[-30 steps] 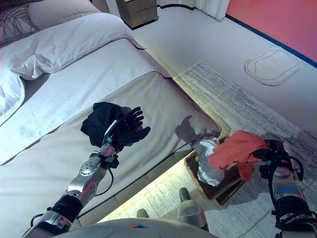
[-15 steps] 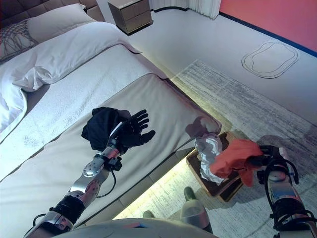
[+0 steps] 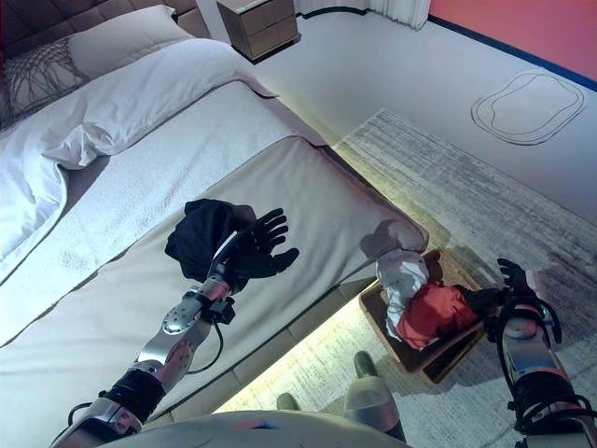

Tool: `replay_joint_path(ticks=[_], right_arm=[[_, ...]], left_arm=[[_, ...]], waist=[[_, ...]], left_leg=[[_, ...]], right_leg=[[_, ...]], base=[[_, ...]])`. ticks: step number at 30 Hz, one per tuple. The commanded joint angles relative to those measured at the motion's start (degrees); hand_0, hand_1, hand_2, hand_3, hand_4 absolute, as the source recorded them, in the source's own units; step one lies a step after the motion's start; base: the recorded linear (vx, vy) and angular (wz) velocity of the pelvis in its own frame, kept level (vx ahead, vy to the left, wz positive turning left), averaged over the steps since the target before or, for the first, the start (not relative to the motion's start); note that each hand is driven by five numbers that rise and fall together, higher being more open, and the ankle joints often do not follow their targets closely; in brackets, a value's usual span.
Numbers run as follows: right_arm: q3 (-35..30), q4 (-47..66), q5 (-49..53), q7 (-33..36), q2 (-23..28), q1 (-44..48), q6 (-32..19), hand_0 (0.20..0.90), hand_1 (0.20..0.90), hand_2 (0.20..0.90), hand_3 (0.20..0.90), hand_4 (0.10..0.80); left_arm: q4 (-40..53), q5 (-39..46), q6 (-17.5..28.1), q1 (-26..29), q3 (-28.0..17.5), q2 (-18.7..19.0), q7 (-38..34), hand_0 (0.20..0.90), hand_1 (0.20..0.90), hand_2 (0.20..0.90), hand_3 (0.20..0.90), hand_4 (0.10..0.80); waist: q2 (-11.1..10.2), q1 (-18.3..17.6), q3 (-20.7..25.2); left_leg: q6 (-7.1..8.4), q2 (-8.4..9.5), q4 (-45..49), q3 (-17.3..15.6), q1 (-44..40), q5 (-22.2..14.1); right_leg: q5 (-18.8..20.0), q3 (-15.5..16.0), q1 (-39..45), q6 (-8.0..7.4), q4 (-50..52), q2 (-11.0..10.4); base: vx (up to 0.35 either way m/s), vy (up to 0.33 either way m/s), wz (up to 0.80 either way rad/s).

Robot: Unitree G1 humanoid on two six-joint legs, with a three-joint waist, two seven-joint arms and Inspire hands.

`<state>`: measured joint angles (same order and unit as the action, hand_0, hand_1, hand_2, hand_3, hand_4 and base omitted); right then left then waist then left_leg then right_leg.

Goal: Pick up the clothes from the bed and place them into the basket

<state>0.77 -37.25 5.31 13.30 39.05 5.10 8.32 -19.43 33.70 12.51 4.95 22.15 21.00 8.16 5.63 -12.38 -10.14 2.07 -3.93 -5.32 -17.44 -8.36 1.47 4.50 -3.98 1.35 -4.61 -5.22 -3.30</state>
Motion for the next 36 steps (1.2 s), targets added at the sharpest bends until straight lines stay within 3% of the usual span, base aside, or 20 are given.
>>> replay_joint_path(ticks=[1, 10, 17, 21, 30, 36], right_arm=[[-1.8, 5.4, -2.9, 2.8, 1.1, 4.6, -5.4, 0.900, 0.900, 0.900, 0.900, 0.800], [0.3, 18.3, -3.4, 2.9, -2.5, 5.8, -7.1, 0.900, 0.900, 0.900, 0.900, 0.800], [5.6, 19.0, -7.6, 5.6, -2.0, 15.3, -6.0, 0.900, 0.900, 0.900, 0.900, 0.800], [9.3, 16.1, -8.8, 6.8, -0.1, 24.9, -6.5, 0.900, 0.900, 0.900, 0.900, 0.800], [17.6, 6.3, -6.9, 6.8, 7.4, 43.5, -6.6, 0.900, 0.900, 0.900, 0.900, 0.800], [22.0, 3.6, -5.5, 10.1, 8.7, 55.1, -3.4, 0.900, 0.900, 0.900, 0.900, 0.800]], left_arm=[[1.7, 0.3, 5.6, 3.6, -2.0, 1.0, 0.7, 0.900, 0.900, 0.900, 0.900, 0.800], [0.7, -1.2, 5.1, 2.0, -3.8, -0.2, -0.8, 0.900, 0.900, 0.900, 0.900, 0.800], [-0.3, -4.2, 5.9, 0.8, -4.5, 0.8, -3.1, 0.900, 0.900, 0.900, 0.900, 0.800], [-2.1, -2.2, 5.9, 1.4, -4.7, 1.8, -4.0, 0.900, 0.900, 0.900, 0.900, 0.800], [-2.3, 0.5, 9.5, 3.5, -4.3, 3.7, -3.6, 0.900, 0.900, 0.900, 0.900, 0.800], [0.8, 2.7, 11.2, 3.4, -3.4, 5.0, -3.2, 0.900, 0.900, 0.900, 0.900, 0.800]], waist=[[-3.5, 1.8, 1.0], [-4.5, 4.6, 0.5], [-5.3, 9.3, -0.1], [-5.0, 12.6, -1.9], [-3.4, 19.2, -12.3], [-1.9, 23.0, -18.0]], left_leg=[[0.35, -1.48, 1.2, 0.9, -0.6, -5.9], [0.21, -1.03, 1.1, 4.8, -0.2, -5.4], [0.53, -0.86, 3.2, 8.8, 1.7, -5.1], [0.95, -0.69, 8.1, 11.6, 5.1, -5.4], [1.08, 2.71, 22.5, 19.4, 18.3, -7.3], [-0.47, 6.48, 30.0, 22.0, 27.8, -8.0]], right_leg=[[-1.4, 0.1, -1.5, -0.90, 1.8, -0.1], [-2.2, 2.4, -0.5, -0.33, 2.4, -0.6], [-4.0, 6.6, 0.4, 0.80, 4.1, -1.3], [-7.3, 10.7, -1.3, 2.43, 10.6, -2.0], [-12.5, 17.0, -9.8, 5.81, 24.5, -4.5], [-15.3, 19.1, -19.0, 6.72, 35.2, -6.6]], base=[[0.025, -0.001, 0.03], [0.021, -0.007, 0.12], [0.053, -0.001, 0.32], [0.017, 0.052, 0.34], [-0.085, 0.061, 0.44], [-0.103, 0.031, 0.37]])
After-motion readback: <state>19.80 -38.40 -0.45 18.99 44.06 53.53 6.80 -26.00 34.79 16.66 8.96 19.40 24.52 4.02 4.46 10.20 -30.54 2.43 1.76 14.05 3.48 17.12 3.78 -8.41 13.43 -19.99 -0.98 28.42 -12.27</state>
